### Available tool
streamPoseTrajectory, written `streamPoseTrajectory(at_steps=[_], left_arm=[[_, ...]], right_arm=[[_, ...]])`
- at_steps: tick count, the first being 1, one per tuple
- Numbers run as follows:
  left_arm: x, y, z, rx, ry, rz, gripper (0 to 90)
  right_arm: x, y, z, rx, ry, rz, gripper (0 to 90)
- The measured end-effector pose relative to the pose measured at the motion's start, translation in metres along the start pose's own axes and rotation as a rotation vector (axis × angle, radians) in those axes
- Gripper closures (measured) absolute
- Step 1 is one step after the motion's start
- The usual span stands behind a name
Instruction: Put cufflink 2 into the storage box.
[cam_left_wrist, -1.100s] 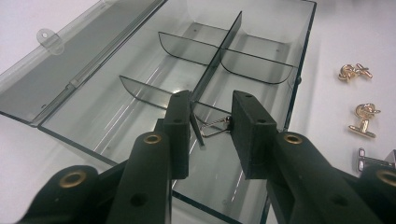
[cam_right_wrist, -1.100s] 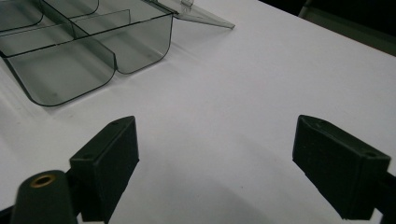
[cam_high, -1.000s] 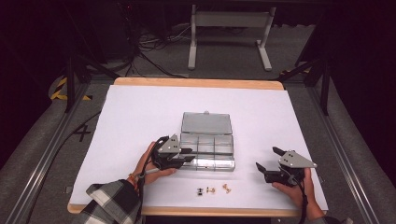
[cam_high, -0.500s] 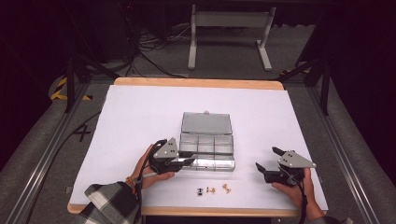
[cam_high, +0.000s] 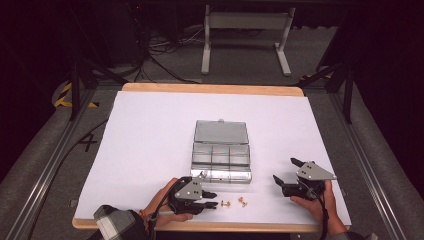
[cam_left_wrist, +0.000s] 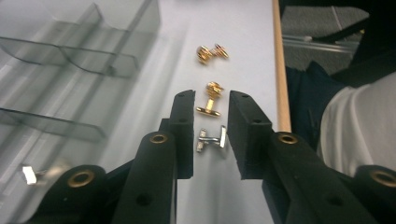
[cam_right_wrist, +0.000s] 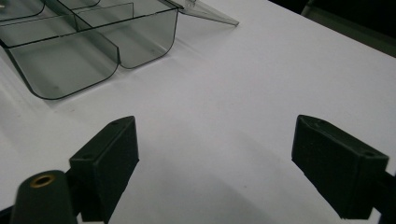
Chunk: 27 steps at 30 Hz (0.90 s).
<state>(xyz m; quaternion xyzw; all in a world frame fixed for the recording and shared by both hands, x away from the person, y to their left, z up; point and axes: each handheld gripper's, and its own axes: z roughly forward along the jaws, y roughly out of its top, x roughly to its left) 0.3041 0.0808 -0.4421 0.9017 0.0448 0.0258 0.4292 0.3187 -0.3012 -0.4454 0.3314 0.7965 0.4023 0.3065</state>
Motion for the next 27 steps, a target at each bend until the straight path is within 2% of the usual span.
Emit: streamPoseTrajectory(at_steps=[2, 6, 9, 15, 17, 19, 20, 22, 24, 26, 27], left_arm=[[-0.001, -0.002, 0.004, 0.011, -0.021, -0.006, 69.9], [0.0, -0.003, 0.009, 0.031, 0.002, -0.006, 67.7], [0.003, -0.005, 0.013, 0.044, -0.002, -0.017, 65.3], [0.005, -0.005, 0.015, 0.057, -0.004, -0.022, 66.8], [0.005, -0.005, 0.016, 0.055, 0.001, -0.028, 70.0], [0.004, -0.005, 0.015, 0.061, 0.006, -0.019, 70.2], [0.004, -0.004, 0.016, 0.062, 0.011, -0.002, 70.3], [0.003, -0.003, 0.015, 0.067, 0.013, 0.001, 70.5], [0.003, -0.003, 0.013, 0.048, 0.01, -0.005, 71.7], [0.005, -0.003, 0.012, 0.05, 0.034, 0.015, 71.9], [0.005, -0.003, 0.011, 0.055, 0.024, -0.001, 71.9]], right_arm=[[0.0, 0.0, 0.0, -0.001, 0.001, 0.001, 15.8], [0.0, 0.0, 0.0, 0.0, 0.001, -0.003, 15.8], [0.0, 0.0, 0.0, 0.005, 0.004, -0.003, 15.7], [0.001, 0.0, 0.001, 0.007, 0.004, -0.008, 16.3], [0.001, 0.0, 0.001, 0.009, 0.008, -0.008, 16.3], [0.001, 0.0, 0.001, 0.008, 0.006, -0.011, 16.2], [0.001, 0.0, 0.001, 0.007, 0.004, -0.015, 16.2], [0.001, 0.0, 0.001, 0.01, 0.004, -0.02, 16.1], [0.001, 0.0, 0.001, 0.012, 0.004, -0.018, 16.1], [0.001, 0.0, 0.001, 0.01, 0.004, -0.016, 16.1], [0.001, 0.0, 0.001, 0.01, 0.007, -0.015, 16.0]])
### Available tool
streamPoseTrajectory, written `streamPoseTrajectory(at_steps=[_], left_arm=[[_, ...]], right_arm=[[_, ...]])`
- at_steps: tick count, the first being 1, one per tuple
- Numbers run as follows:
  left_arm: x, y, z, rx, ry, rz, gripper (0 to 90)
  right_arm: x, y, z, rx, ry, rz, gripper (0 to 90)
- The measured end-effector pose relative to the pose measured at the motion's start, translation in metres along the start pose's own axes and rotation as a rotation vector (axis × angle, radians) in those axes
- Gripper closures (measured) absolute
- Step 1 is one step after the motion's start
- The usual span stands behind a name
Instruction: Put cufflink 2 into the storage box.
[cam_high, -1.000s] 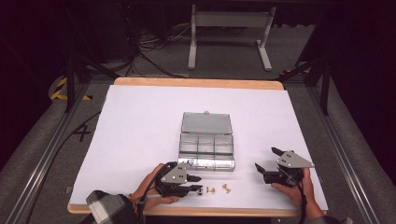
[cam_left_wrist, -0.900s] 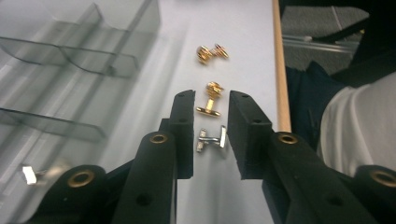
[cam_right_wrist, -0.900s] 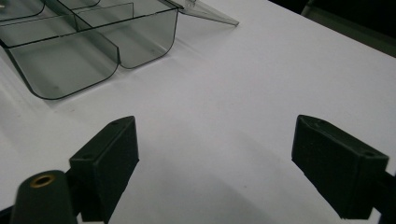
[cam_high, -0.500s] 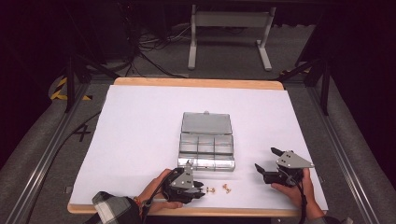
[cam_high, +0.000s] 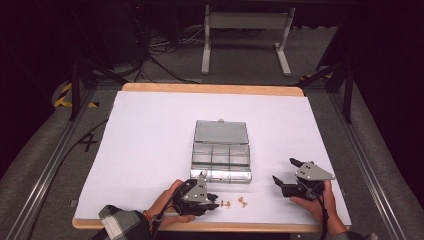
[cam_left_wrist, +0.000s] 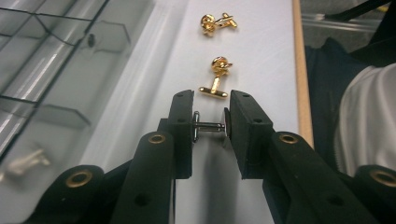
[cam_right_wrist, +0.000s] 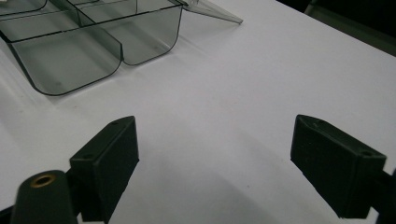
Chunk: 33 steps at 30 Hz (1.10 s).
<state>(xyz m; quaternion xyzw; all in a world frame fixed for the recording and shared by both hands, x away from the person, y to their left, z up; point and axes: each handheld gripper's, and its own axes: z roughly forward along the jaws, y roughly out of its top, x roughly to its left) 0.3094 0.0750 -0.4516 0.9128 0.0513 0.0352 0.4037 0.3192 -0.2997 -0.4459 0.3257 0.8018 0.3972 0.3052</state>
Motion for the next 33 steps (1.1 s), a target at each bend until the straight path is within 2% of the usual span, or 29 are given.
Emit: streamPoseTrajectory(at_steps=[5, 11, 13, 17, 19, 25, 28, 33], left_arm=[[0.0, 0.0, -0.001, 0.005, 0.008, 0.008, 72.0], [0.003, 0.001, -0.009, -0.027, 0.031, -0.004, 72.0], [0.005, 0.001, -0.012, -0.031, 0.041, 0.002, 72.0], [0.009, 0.002, -0.021, -0.066, 0.07, -0.001, 71.9], [0.011, 0.002, -0.026, -0.078, 0.076, -0.016, 71.9], [0.023, 0.002, -0.039, -0.12, 0.113, -0.041, 72.0], [0.033, 0.003, -0.046, -0.144, 0.145, -0.053, 71.9], [0.047, 0.003, -0.049, -0.158, 0.158, -0.077, 71.9]], right_arm=[[0.0, 0.0, 0.0, 0.005, -0.001, -0.007, 15.9], [0.001, 0.0, 0.0, 0.007, 0.0, -0.005, 15.7], [0.001, 0.0, 0.0, 0.008, 0.0, -0.004, 15.7], [0.001, 0.0, 0.0, 0.009, 0.001, -0.008, 15.7], [0.001, 0.0, 0.0, 0.011, 0.002, -0.006, 15.6], [0.001, 0.0, 0.001, 0.011, 0.001, -0.005, 15.5], [0.0, 0.0, 0.001, 0.012, 0.002, -0.005, 15.4], [0.0, 0.0, 0.001, 0.012, 0.002, -0.001, 15.4]])
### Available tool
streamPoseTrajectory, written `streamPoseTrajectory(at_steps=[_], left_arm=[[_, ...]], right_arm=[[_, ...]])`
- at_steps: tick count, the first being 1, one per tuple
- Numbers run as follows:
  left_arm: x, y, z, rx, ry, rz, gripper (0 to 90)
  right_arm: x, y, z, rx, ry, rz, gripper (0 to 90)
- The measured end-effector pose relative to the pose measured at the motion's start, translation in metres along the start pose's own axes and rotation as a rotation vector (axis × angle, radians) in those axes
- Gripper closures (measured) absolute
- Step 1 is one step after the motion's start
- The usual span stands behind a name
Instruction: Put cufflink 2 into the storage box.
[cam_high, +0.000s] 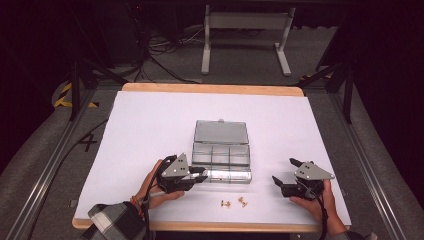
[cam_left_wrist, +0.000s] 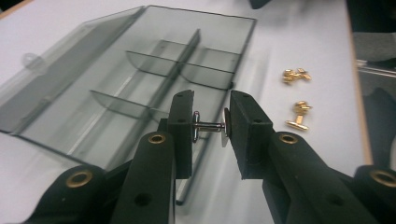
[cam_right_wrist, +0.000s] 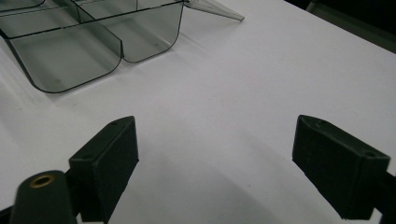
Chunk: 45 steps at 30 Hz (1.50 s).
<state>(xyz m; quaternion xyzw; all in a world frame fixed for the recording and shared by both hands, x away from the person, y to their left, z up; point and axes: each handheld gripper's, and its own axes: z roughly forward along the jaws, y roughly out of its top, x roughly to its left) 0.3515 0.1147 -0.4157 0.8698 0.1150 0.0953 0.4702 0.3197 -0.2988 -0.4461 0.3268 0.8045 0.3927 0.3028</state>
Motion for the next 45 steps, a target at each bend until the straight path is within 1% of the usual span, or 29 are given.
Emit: streamPoseTrajectory(at_steps=[1, 2, 5, 7, 8, 9, 10, 11, 12, 15, 17, 19, 21, 22, 26, 30, 32, 35, 36, 37, 38, 41, 42, 44, 45], left_arm=[[0.002, 0.0, 0.001, 0.0, 0.0, -0.007, 71.9], [0.005, 0.0, 0.003, 0.011, 0.015, -0.005, 72.0], [0.011, -0.001, 0.007, 0.018, 0.019, -0.013, 71.9], [0.015, -0.001, 0.01, 0.026, 0.013, -0.015, 71.9], [0.016, -0.002, 0.011, 0.033, 0.025, -0.012, 71.9], [0.018, -0.003, 0.012, 0.034, 0.021, -0.027, 71.9], [0.02, -0.003, 0.014, 0.031, 0.023, -0.029, 71.9], [0.02, -0.003, 0.014, 0.031, 0.023, -0.029, 72.0], [0.022, -0.003, 0.016, 0.048, 0.03, -0.023, 71.9], [0.023, -0.003, 0.017, 0.044, 0.027, -0.028, 71.9], [0.024, -0.004, 0.018, 0.057, 0.02, -0.024, 71.9], [0.024, -0.005, 0.018, 0.064, 0.027, -0.027, 71.9], [0.026, -0.006, 0.018, 0.061, 0.023, -0.029, 71.9], [0.025, -0.006, 0.019, 0.063, 0.03, -0.027, 71.9], [0.025, -0.006, 0.02, 0.067, 0.027, -0.027, 71.8], [0.026, -0.007, 0.02, 0.061, 0.028, -0.034, 71.6], [0.026, -0.007, 0.021, 0.054, 0.025, -0.039, 69.8], [0.026, -0.007, 0.02, 0.046, 0.028, -0.032, 69.9], [0.026, -0.007, 0.02, 0.038, 0.034, -0.039, 67.9], [0.026, -0.007, 0.018, 0.036, 0.042, -0.037, 65.0], [0.026, -0.007, 0.017, 0.033, 0.049, -0.032, 64.9], [0.024, -0.006, 0.009, 0.0, 0.055, -0.032, 61.2], [0.023, -0.006, 0.006, -0.007, 0.065, -0.027, 59.6], [0.021, -0.007, 0.0, -0.026, 0.069, -0.031, 57.6], [0.021, -0.007, -0.003, -0.033, 0.079, -0.027, 56.7]], right_arm=[[0.0, 0.0, 0.0, 0.0, -0.002, -0.001, 15.4], [0.0, 0.0, 0.0, 0.001, -0.003, -0.002, 15.3], [0.0, 0.0, 0.0, 0.005, -0.003, -0.007, 15.3], [0.0, 0.0, 0.0, 0.005, -0.001, -0.004, 15.2], [0.0, 0.0, 0.001, 0.004, -0.001, -0.002, 15.2], [0.0, 0.0, 0.0, 0.005, -0.003, 0.0, 15.2], [0.0, 0.0, 0.0, 0.004, -0.002, 0.001, 15.2], [0.0, 0.0, 0.001, 0.003, -0.002, -0.001, 15.2], [0.0, 0.0, 0.001, 0.006, -0.004, -0.003, 15.2], [0.001, 0.0, 0.0, 0.006, -0.006, -0.008, 15.2], [0.0, 0.0, 0.0, 0.008, -0.003, -0.005, 15.1], [0.0, 0.0, 0.001, 0.005, -0.002, -0.002, 15.1], [0.0, 0.0, 0.0, 0.002, -0.002, -0.002, 15.1], [0.0, 0.0, 0.0, 0.002, -0.002, -0.002, 15.1], [0.0, 0.0, 0.0, 0.007, -0.002, -0.005, 15.1], [0.0, 0.0, 0.001, 0.007, -0.001, -0.004, 15.1], [0.0, 0.0, 0.0, 0.007, -0.002, -0.004, 15.1], [0.0, 0.0, 0.0, 0.005, -0.002, -0.006, 15.0], [0.0, 0.0, 0.0, 0.006, -0.001, -0.004, 14.8], [0.0, 0.0, 0.0, 0.004, -0.001, -0.002, 14.7], [0.0, 0.0, 0.0, 0.001, 0.0, 0.0, 14.7], [-0.001, 0.0, 0.0, -0.001, 0.003, 0.003, 14.9], [0.0, 0.0, 0.0, -0.001, 0.003, 0.003, 15.0], [0.0, 0.0, 0.0, -0.002, 0.005, 0.0, 15.2], [0.0, 0.0, 0.0, -0.004, 0.005, 0.002, 15.4]])
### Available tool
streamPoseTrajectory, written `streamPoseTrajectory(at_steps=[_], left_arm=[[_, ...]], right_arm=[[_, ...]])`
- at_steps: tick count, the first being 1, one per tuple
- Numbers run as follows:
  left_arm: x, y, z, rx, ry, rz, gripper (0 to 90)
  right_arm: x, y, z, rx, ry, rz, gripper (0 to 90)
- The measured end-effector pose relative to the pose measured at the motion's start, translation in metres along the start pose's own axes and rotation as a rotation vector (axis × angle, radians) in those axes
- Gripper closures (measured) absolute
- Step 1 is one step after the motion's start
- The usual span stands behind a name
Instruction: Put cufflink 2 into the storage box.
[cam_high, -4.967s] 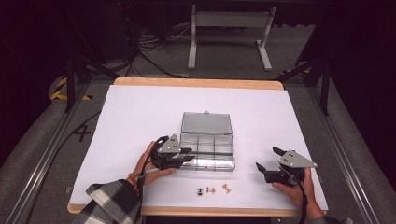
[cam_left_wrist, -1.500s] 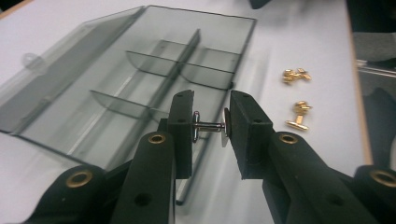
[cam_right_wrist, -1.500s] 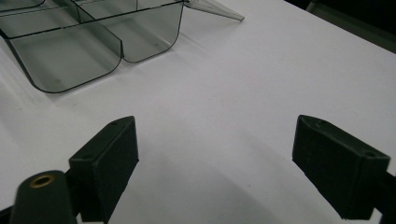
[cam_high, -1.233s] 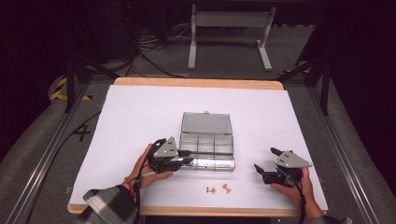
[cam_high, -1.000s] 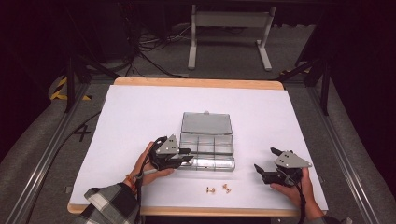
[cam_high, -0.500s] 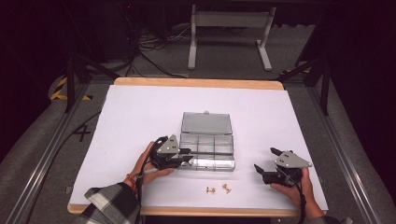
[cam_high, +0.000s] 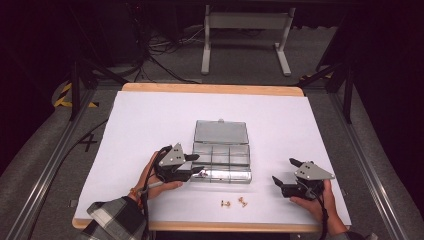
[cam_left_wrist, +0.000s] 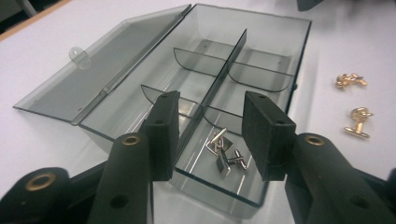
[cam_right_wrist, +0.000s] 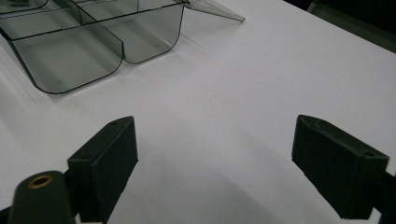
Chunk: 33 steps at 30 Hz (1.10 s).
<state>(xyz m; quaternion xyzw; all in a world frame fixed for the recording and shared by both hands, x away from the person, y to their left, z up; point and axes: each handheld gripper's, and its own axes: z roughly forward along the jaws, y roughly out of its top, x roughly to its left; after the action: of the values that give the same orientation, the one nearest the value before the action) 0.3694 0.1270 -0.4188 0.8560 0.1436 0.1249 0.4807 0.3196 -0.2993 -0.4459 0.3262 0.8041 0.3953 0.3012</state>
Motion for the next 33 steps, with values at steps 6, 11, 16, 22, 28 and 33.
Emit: streamPoseTrajectory(at_steps=[6, 11, 16, 22, 28, 33], left_arm=[[-0.002, -0.007, -0.018, -0.033, 0.034, -0.014, 49.6], [-0.006, -0.017, -0.038, -0.056, 0.095, -0.024, 37.3], [-0.007, -0.033, -0.05, -0.062, 0.12, -0.06, 29.1], [-0.012, -0.054, -0.059, -0.058, 0.129, -0.094, 19.2], [-0.012, -0.072, -0.067, -0.043, 0.158, -0.128, 15.5], [-0.012, -0.085, -0.071, -0.046, 0.182, -0.157, 13.8]], right_arm=[[-0.001, 0.0, -0.001, -0.008, 0.005, 0.006, 21.2], [0.001, 0.002, -0.007, -0.019, 0.065, 0.035, 26.3], [0.003, 0.008, -0.014, -0.042, 0.127, 0.063, 30.8], [0.01, 0.018, -0.021, -0.081, 0.18, 0.074, 36.3], [0.024, 0.025, -0.02, -0.088, 0.221, 0.034, 41.2], [0.041, 0.031, -0.015, -0.072, 0.301, 0.005, 44.6]])
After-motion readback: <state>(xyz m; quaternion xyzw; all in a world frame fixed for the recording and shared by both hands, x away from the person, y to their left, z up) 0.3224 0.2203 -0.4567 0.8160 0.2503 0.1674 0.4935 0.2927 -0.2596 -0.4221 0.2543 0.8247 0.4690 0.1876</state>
